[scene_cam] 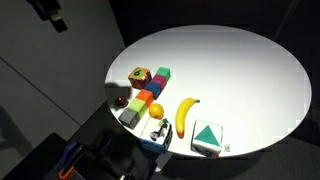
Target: Pick up the block with the number six on it and put it on the block with the number four on it
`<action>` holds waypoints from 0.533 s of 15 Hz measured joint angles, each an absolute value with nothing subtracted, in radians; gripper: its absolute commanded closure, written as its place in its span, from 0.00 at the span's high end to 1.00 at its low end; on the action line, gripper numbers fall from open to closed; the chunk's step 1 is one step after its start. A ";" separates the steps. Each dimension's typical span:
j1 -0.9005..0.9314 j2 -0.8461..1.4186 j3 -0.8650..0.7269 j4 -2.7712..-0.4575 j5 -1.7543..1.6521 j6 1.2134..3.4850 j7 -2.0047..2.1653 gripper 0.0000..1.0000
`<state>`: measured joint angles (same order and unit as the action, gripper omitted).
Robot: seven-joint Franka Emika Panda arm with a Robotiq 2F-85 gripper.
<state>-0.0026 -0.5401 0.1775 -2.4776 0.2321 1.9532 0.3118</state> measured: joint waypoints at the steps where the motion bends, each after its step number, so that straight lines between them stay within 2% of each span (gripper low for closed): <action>1: -0.002 -0.518 0.174 -2.473 0.226 1.972 0.295 1.00; 8: 0.006 -0.383 0.129 -2.453 0.216 2.108 0.153 1.00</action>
<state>0.0058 -0.3826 0.1287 -2.4531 0.2163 2.1082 0.1534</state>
